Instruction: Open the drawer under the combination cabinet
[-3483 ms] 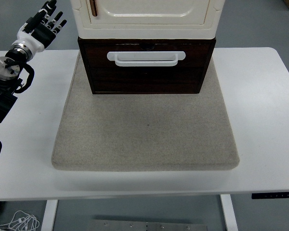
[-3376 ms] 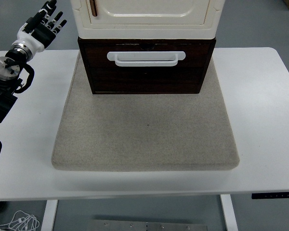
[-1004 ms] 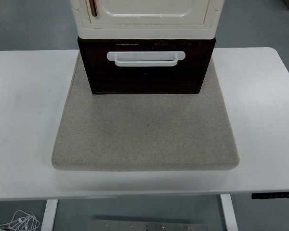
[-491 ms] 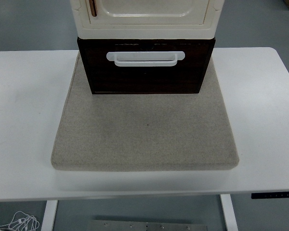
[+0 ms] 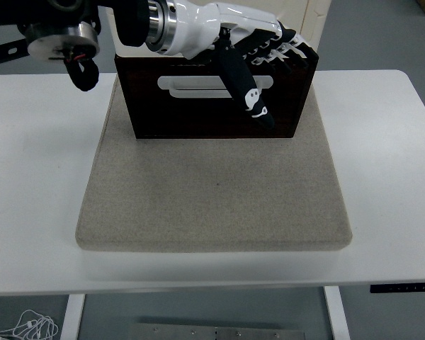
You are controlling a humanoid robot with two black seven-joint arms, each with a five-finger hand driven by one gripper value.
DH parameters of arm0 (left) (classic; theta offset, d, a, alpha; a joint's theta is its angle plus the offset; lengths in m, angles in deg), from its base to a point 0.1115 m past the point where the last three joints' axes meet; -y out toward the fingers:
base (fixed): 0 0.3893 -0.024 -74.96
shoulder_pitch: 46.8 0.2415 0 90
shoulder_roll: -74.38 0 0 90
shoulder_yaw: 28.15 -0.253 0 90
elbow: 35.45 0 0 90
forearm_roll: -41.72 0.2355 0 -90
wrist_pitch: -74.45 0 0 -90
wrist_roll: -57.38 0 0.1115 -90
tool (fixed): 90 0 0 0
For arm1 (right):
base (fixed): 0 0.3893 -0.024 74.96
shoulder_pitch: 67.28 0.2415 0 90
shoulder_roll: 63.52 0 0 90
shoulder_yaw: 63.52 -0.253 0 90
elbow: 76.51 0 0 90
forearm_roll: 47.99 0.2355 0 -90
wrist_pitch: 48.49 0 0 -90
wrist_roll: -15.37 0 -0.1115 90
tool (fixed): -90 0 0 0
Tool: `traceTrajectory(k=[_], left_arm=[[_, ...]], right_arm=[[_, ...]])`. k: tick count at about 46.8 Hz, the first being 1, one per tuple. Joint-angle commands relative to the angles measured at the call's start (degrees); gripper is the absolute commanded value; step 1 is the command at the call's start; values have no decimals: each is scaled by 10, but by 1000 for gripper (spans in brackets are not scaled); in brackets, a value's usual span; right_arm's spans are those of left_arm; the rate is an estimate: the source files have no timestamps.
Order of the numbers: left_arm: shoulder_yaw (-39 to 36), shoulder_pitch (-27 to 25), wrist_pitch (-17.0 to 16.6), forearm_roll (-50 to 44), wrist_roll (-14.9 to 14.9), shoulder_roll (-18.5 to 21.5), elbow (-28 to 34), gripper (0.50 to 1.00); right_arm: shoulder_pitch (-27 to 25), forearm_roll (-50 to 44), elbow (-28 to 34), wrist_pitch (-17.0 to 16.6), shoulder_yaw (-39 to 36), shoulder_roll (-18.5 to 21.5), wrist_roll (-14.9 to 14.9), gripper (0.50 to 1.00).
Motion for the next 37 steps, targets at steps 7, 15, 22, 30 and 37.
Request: traceTrajectory(k=[7, 15, 22, 30, 37], left_arm=[[-31, 8, -60, -2, -49, -23, 7, 1000], [-32, 9, -111, -6, -83, -35, 7, 1000], [-32, 8, -130, -7, -92, -33, 7, 1000], [-55, 4, -124, -7, -92, -28, 2, 1000], [-69, 0, -110, -6, -92, -15, -10, 1000]], right_arm=[[0, 0, 0, 0, 0, 0, 0, 926], [0, 0, 0, 0, 0, 0, 0, 926], [0, 0, 0, 0, 0, 0, 0, 926], [0, 0, 0, 0, 0, 0, 0, 926], [0, 0, 0, 0, 0, 0, 0, 928]])
